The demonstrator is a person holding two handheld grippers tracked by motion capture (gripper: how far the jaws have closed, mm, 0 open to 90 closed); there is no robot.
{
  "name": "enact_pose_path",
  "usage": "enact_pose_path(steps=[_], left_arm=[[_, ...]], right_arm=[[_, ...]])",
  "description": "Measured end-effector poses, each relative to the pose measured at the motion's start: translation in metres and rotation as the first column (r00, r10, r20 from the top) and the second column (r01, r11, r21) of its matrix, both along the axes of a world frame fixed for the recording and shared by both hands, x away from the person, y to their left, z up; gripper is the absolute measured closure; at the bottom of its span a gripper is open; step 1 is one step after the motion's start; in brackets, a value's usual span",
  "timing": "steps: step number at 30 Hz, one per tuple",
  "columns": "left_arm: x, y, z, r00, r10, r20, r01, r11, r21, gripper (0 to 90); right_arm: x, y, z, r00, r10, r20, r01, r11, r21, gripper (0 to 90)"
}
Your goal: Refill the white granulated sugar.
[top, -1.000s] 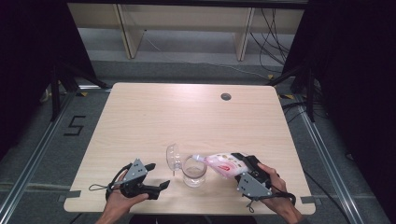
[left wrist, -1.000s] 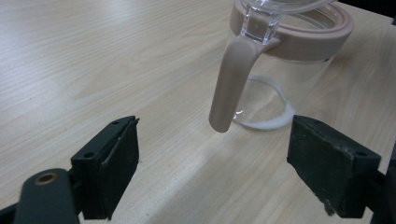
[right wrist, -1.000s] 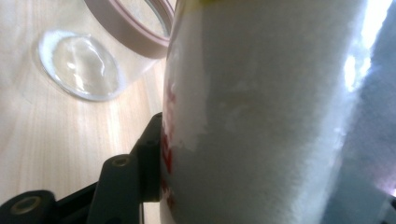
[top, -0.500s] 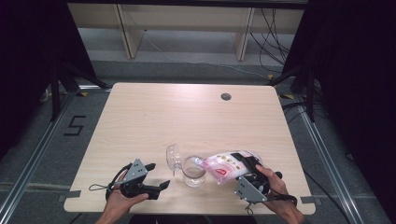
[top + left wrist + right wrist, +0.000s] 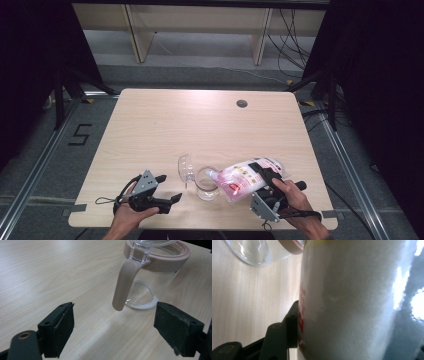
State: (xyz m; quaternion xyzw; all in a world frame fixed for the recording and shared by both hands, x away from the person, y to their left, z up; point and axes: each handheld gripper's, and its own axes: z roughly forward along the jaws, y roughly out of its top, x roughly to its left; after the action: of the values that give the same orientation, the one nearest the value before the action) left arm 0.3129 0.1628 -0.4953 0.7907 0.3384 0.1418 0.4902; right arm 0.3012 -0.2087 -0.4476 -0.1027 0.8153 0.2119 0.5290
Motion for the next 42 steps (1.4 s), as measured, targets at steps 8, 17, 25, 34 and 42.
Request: enact_pose_path(steps=[8,17,25,34,42], left_arm=[[0.0,0.0,0.0,1.0,0.0,0.0,0.0,1.0,0.002,16.1],[0.0001,0.0,0.0,1.0,-0.001,0.001,0.001,1.0,0.002,16.1],[0.0,-0.0001,0.0,1.0,0.0,0.001,0.0,1.0,0.002,16.1],[-0.0004,-0.0005,0.0001,1.0,0.005,0.001,-0.005,0.9999,0.01,16.1],[-0.0004,-0.0005,0.0001,1.0,0.006,0.0,-0.006,0.9999,0.009,16.1]], right_arm=[[-0.0014,-0.0001,0.0027,0.9991,-0.011,0.04,0.013,0.9988,-0.046,48.3],[0.0017,0.0008,0.0064,0.9954,0.029,0.092,-0.017,0.9907,-0.135,48.4],[-0.0009,-0.0003,0.0047,0.9972,-0.016,0.074,0.024,0.9943,-0.104,48.5],[-0.0003,0.0036,0.0102,0.9919,0.024,0.125,0.001,0.9812,-0.193,48.6],[-0.0033,0.009,0.0047,0.9896,0.005,0.144,0.031,0.9694,-0.244,48.8]])
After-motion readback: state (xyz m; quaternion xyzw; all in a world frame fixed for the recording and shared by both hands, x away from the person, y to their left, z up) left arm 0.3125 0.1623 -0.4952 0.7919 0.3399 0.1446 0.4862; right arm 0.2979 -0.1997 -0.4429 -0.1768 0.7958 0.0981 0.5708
